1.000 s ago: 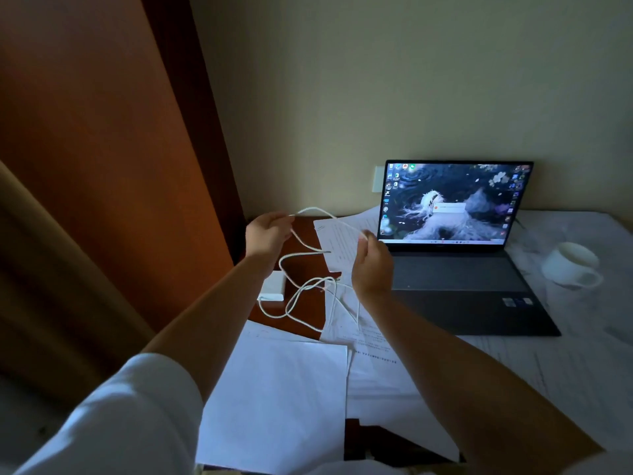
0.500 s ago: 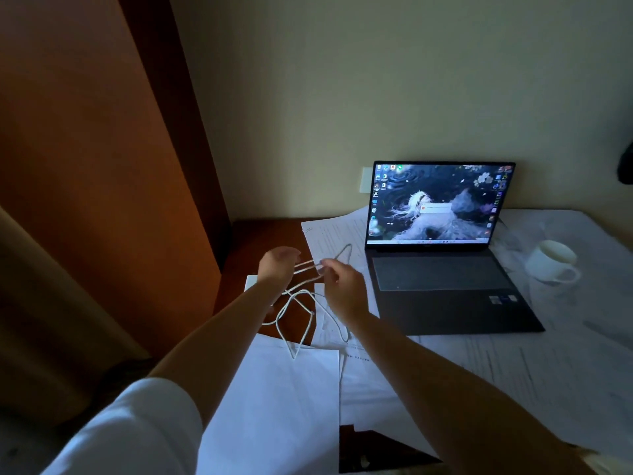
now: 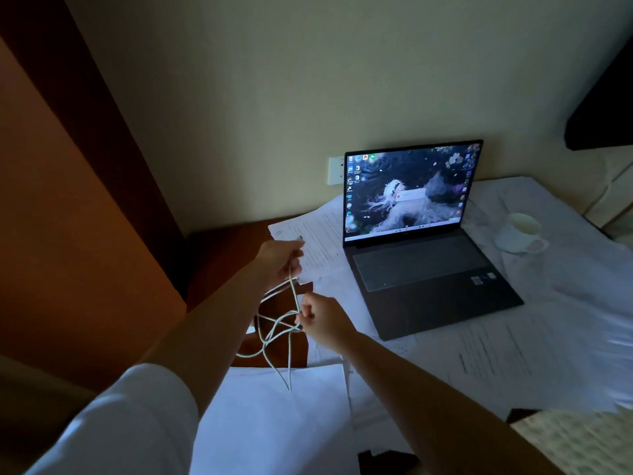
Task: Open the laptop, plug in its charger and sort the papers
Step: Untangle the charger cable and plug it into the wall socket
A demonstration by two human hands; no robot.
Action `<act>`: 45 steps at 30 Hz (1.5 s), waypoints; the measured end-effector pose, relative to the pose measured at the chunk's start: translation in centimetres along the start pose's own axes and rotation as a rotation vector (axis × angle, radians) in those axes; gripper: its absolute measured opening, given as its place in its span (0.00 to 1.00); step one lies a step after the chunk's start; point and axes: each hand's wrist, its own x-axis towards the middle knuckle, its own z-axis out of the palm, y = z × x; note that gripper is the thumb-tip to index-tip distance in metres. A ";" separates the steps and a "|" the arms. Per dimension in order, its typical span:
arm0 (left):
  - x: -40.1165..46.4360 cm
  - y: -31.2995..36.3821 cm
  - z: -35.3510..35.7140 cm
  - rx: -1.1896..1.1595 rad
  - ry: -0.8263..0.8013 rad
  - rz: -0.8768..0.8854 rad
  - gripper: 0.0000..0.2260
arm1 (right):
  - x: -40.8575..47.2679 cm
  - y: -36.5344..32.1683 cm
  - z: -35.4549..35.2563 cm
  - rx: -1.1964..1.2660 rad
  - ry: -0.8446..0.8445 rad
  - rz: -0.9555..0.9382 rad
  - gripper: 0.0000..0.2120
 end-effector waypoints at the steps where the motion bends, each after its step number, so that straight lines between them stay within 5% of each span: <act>1: 0.8 0.3 0.2 -0.002 0.016 0.002 0.04 | 0.2 0.2 -0.4 0.023 0.004 0.065 0.17; 7: 3.3 -0.1 3.3 0.233 -0.039 0.005 0.07 | 1.8 3.4 -3.8 0.510 0.197 0.440 0.05; 18: 8.2 -7.6 13.6 0.264 0.138 -0.072 0.13 | 2.6 18.5 -13.7 0.128 0.237 0.718 0.08; 23: 10.4 -10.3 16.5 0.490 0.289 0.025 0.19 | 3.8 23.3 -16.2 0.090 0.176 0.683 0.08; 32: 10.4 -11.1 18.6 0.449 0.501 0.048 0.18 | 5.6 28.9 -19.1 -0.238 0.281 0.613 0.16; 36: 11.2 -10.8 19.1 0.406 0.558 0.026 0.18 | 5.5 31.0 -20.7 -0.244 0.233 0.783 0.30; 45: 13.1 -11.7 19.3 0.442 0.634 -0.113 0.21 | 6.7 32.7 -21.9 -0.171 0.274 0.843 0.29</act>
